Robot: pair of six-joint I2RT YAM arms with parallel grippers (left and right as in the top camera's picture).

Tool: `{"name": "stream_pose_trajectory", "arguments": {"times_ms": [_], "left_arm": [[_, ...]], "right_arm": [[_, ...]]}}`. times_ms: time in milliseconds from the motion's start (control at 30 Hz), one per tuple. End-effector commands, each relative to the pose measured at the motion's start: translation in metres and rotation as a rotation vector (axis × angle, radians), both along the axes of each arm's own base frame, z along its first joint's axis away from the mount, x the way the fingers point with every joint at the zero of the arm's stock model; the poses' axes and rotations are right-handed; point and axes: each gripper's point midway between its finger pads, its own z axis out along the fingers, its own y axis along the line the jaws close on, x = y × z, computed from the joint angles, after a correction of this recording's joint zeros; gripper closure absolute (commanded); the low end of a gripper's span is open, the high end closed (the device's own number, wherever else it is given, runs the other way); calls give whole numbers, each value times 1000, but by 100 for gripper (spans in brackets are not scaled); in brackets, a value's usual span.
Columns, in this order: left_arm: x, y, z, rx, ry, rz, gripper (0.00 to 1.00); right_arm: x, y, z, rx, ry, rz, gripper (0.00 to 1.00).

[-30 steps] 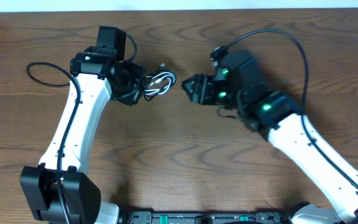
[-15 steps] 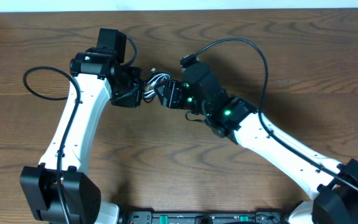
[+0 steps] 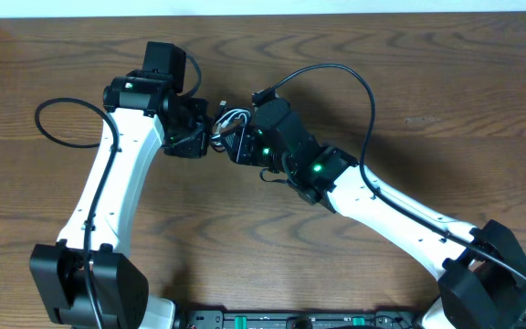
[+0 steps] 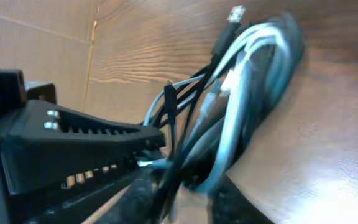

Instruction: Untangle cables

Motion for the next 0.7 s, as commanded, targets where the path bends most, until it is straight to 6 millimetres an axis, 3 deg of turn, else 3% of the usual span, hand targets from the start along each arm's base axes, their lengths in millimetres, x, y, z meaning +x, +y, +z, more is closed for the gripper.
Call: {"name": "stream_pose_trajectory", "arguments": {"times_ms": [0,67,233,433,533,667], "left_arm": [[1,1,1,5,0,8,93],[1,1,1,7,-2,-1,93],[1,4,0,31,-19,-52,93],[5,9,0,75,-57,-144,93],[7,15,0,84,-67,-162,92],[9,19,1,96,-86,-207,93]], "right_arm": [[3,0,0,-9,-3,-12,89],[4,-4,-3,-27,5,-10,99],[8,-32,-21,-125,42,-12,99],[23,-88,-38,-262,74,-39,99],[29,-130,-50,-351,117,-60,99],[36,-154,-52,-380,100,-9,99]]}}
